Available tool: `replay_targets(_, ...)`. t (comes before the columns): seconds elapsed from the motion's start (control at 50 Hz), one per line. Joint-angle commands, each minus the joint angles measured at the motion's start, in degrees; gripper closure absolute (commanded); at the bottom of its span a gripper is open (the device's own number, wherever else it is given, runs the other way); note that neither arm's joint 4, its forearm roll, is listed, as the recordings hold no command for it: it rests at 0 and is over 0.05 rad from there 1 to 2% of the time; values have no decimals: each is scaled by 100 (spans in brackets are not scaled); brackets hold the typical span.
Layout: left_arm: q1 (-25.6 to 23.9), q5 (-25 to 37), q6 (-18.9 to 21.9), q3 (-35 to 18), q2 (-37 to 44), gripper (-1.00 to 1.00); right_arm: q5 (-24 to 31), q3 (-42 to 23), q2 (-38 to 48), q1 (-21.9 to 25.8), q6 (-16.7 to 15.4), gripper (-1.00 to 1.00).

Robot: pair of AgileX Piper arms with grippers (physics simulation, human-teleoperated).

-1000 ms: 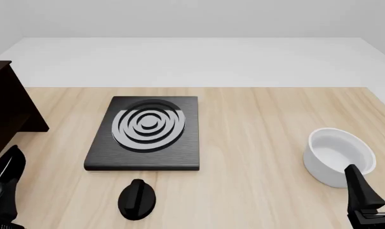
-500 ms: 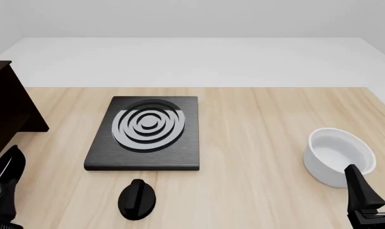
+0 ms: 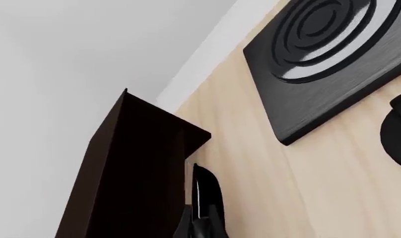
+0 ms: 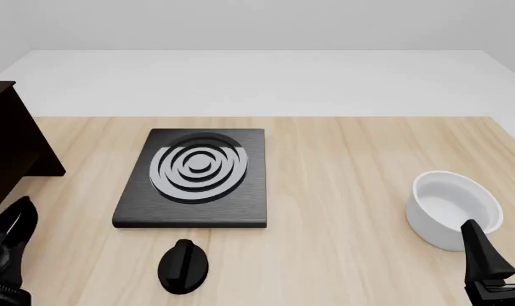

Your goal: Put the frying pan under the cabinet shelf.

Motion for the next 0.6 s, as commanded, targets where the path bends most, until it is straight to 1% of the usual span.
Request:
replay_targets(0.02, 244, -1036, 338, 384, 1738, 100, 0, 0, 0, -1, 1, -100)
replay_targets(0.04, 245, -1173, 319, 370, 1892, 100, 1, 0, 1, -1, 2, -100)
replay_targets(0.06, 292, -1548, 397, 412, 2249, 100, 0, 0, 0, 0, 1, -100)
replay_targets(0.08, 335, -1764, 489, 435, 2461, 100, 0, 0, 0, 0, -1, -100)
replay_targets(0.12, 340, -2107, 404, 388, 2821, 100, 0, 0, -1, -1, 1, -100)
replay_targets(0.16, 376, -2416, 504, 409, 3062, 100, 0, 0, 0, 0, 0, -100)
replay_targets(0.2, 449, -2736, 395, 315, 3422, 100, 1, 0, 1, -1, 0, -100)
replay_targets(0.22, 534, -3104, 478, 356, 3719, 100, 0, 0, -1, 0, -1, -100)
replay_targets(0.24, 568, -3303, 504, 379, 3876, 100, 0, 0, 1, 0, 0, -100)
replay_targets(0.28, 566, -3452, 464, 379, 4030, 100, 0, 0, 0, -1, 1, -100)
replay_targets(0.32, 611, -3974, 463, 425, 4500, 100, 0, 0, 0, 0, -1, -100)
replay_targets(0.4, 669, -4681, 447, 441, 5270, 100, 0, 0, 0, 1, 1, -100)
replay_targets(0.42, 725, -4983, 522, 443, 5581, 100, 0, 0, 0, 0, 0, -100)
replay_targets(0.5, 829, -5398, 533, 442, 6002, 100, 0, 0, 0, -1, 2, -100)
replay_targets(0.6, 1048, -6110, 726, 444, 6989, 100, 0, 0, 1, 1, 1, -100)
